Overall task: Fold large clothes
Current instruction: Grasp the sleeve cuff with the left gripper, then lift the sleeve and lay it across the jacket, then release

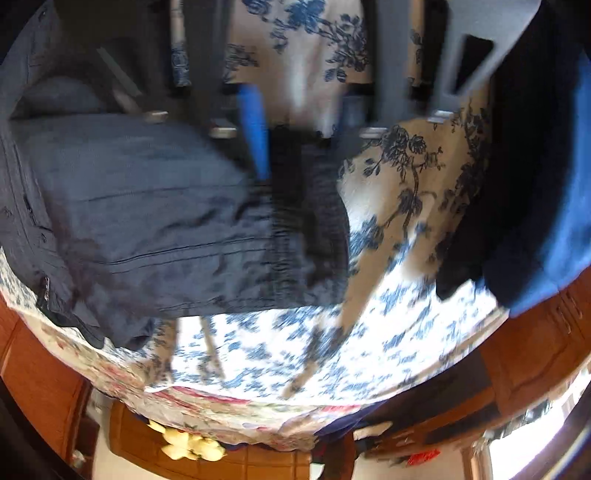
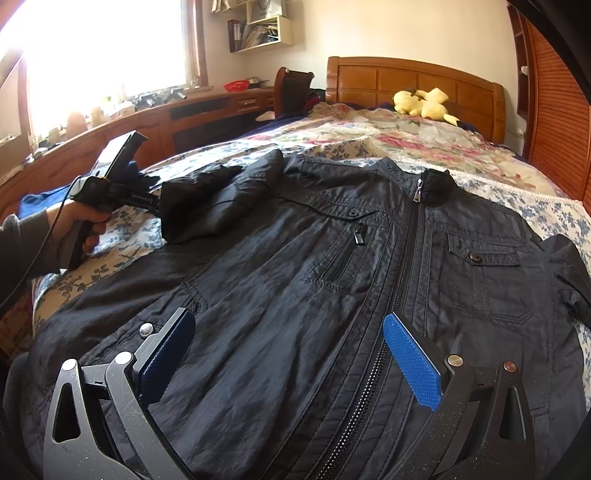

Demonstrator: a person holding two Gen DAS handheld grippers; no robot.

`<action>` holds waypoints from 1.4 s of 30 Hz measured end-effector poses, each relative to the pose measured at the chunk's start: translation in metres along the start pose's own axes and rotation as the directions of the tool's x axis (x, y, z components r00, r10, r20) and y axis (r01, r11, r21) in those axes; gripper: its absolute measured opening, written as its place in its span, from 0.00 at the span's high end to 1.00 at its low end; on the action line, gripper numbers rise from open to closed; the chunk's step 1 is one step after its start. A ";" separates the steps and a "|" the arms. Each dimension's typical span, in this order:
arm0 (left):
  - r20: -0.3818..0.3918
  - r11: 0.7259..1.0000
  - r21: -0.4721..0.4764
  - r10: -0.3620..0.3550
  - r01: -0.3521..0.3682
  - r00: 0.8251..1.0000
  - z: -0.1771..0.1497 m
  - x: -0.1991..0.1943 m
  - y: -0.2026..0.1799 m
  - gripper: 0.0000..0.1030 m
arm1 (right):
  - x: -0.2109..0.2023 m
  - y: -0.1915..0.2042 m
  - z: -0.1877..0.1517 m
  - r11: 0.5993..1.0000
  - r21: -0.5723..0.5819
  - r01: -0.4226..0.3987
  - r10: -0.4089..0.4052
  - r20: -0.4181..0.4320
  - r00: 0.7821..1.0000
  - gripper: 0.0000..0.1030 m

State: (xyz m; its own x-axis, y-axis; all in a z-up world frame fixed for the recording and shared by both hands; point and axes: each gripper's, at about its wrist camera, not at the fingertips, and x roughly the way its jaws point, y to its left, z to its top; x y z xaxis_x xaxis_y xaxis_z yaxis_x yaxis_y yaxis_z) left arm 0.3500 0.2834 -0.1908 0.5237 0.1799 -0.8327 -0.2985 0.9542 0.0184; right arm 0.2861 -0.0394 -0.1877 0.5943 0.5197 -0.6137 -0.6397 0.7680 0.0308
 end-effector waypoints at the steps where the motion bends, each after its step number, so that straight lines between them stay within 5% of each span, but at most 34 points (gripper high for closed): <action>1: 0.010 0.999 0.039 0.031 -0.031 0.999 0.003 -0.006 -0.008 0.85 | 0.000 0.000 0.000 1.000 0.000 -0.001 0.001 0.001 1.000 0.00; 3: 0.061 0.994 0.084 0.070 -0.075 0.996 0.011 -0.027 -0.024 0.90 | 0.001 0.000 0.000 1.000 -0.003 0.001 -0.001 -0.004 1.000 0.00; 10: 0.223 0.989 0.148 -0.015 -0.019 0.975 0.034 -0.122 -0.080 0.91 | -0.008 -0.004 0.001 1.000 0.013 0.000 0.000 0.009 1.000 0.00; 16: 0.323 0.974 0.223 -0.111 0.038 0.940 0.028 -0.185 -0.127 0.91 | -0.037 -0.016 -0.002 1.000 0.018 0.018 -0.019 0.045 0.999 0.00; 27: 0.324 0.929 0.326 -0.284 0.176 0.902 -0.026 -0.221 -0.191 0.91 | -0.089 -0.060 -0.029 0.992 0.085 0.096 -0.102 0.068 0.992 0.00; 34: 0.340 0.919 0.358 -0.293 0.165 0.894 -0.073 -0.235 -0.209 0.91 | -0.114 -0.077 -0.050 0.981 0.116 0.154 -0.154 -0.009 0.988 0.00; 42: 0.319 0.899 0.363 -0.365 0.244 0.874 -0.111 -0.251 -0.199 0.66 | -0.146 -0.070 -0.047 0.978 0.082 0.191 -0.192 0.005 0.981 0.00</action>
State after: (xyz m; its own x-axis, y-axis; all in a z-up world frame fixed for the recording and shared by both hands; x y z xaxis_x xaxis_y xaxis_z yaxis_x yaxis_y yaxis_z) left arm 0.1897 0.0220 -0.0469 0.8215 -0.1152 -0.5584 0.1485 0.9888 0.0144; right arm 0.2210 -0.1862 -0.1379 0.7089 0.3644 -0.6039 -0.4722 0.8812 -0.0225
